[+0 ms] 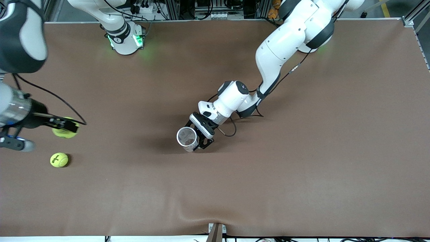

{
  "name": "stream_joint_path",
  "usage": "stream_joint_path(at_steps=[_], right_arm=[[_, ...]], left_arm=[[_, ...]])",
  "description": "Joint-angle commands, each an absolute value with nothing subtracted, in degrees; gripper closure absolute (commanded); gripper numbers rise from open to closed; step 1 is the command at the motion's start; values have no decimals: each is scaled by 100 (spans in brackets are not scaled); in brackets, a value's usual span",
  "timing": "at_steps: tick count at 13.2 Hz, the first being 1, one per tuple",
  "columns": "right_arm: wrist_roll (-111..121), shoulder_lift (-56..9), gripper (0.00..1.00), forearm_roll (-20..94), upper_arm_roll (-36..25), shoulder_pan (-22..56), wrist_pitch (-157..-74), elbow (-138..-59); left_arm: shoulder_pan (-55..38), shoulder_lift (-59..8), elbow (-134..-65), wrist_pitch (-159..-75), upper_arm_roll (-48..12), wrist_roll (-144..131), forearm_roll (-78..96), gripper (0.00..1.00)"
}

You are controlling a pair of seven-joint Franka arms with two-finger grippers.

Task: Insert tennis ball vertically with right arm
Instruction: 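Carry the held ball with the right gripper above the tube opening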

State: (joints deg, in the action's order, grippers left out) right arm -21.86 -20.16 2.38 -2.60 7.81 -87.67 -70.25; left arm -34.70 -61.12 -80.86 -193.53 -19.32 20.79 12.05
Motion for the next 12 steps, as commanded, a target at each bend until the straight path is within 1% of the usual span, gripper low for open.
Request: stream_joint_path(at_steps=[1, 4, 7, 10, 12], right_arm=[[-3081, -2048, 100, 281, -308, 1167, -8780, -6952], [-3944, -2118, 100, 290, -308, 1686, -8876, -6952], [-4928, -2215, 100, 299, -308, 2125, -9333, -6961], [-5535, -2355, 100, 290, -308, 2548, -9482, -6961], [-5983, -2530, 100, 281, -308, 2811, -9833, -6961]], left_arm=[[-3787, -6231, -7972, -19406, -1565, 2083, 1450, 26], [-3893, -6354, -7963, -19406, -1424, 2083, 1450, 26], [-3964, -6381, -7963, -19415, -1345, 2083, 1494, 26], [-3964, -6381, -7963, -19415, -1345, 2083, 1494, 26], [-3964, -6381, -7963, -19424, -1345, 2083, 1494, 26]])
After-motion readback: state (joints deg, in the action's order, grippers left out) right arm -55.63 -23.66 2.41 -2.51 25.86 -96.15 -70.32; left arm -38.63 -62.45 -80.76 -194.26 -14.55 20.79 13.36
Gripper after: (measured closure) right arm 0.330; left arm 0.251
